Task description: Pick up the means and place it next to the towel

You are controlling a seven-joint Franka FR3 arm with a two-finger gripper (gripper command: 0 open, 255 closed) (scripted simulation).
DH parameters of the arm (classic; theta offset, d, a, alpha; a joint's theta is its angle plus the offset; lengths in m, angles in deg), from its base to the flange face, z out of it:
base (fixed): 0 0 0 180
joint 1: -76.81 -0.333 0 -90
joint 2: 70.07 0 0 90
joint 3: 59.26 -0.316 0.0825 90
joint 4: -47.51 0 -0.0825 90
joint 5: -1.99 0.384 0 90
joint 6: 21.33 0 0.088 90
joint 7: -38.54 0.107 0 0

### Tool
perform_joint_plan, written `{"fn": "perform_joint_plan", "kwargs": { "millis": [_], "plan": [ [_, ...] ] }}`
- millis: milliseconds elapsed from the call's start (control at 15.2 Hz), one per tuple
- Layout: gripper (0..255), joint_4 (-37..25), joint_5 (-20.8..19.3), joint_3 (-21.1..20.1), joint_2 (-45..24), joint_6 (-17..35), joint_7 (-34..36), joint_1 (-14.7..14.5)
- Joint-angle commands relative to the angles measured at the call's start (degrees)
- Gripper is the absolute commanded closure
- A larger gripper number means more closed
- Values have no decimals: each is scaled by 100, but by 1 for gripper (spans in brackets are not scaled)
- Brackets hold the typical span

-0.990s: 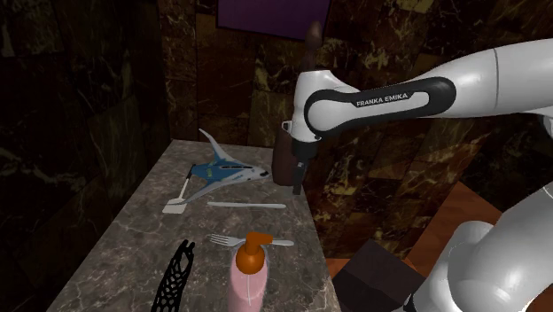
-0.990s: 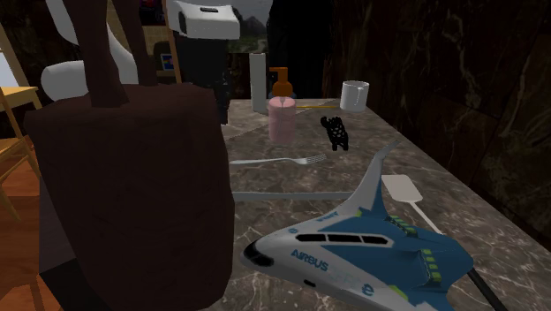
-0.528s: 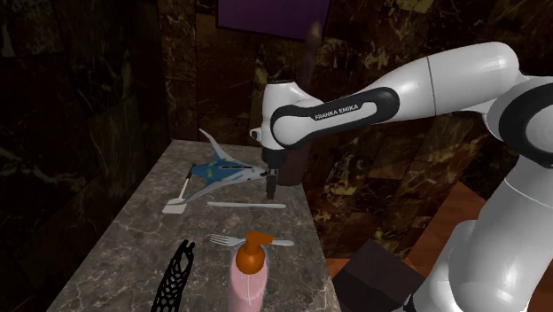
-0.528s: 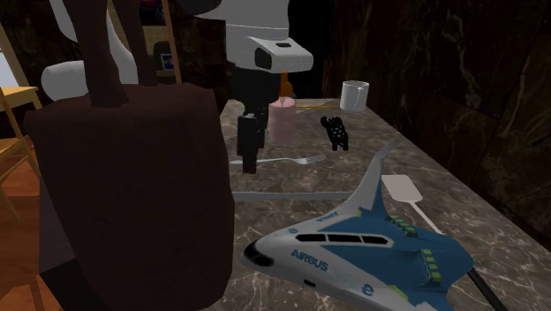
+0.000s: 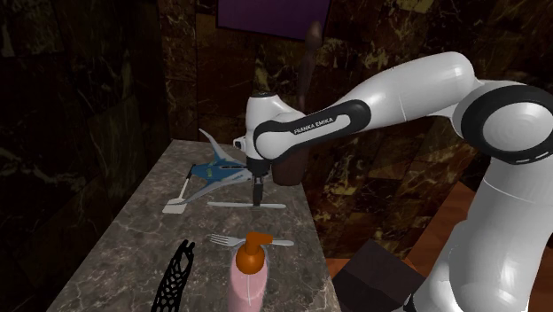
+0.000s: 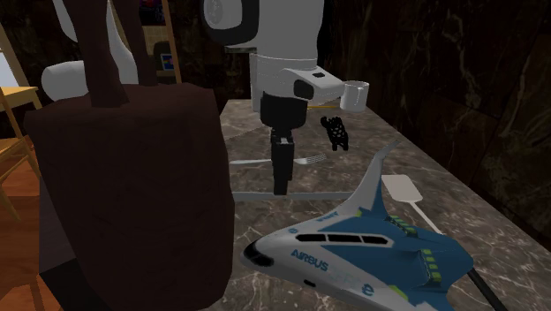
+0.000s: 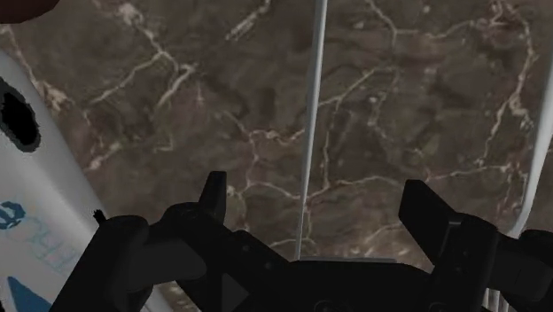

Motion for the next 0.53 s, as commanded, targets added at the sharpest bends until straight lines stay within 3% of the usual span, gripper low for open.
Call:
{"fn": "perform_joint_plan", "kwargs": {
  "millis": [0, 462],
  "plan": [
    [0, 91, -14, 0, -58, 152, 12, -5],
    [0, 185, -35, 6, -148, 334, 26, -5]
  ]
}}
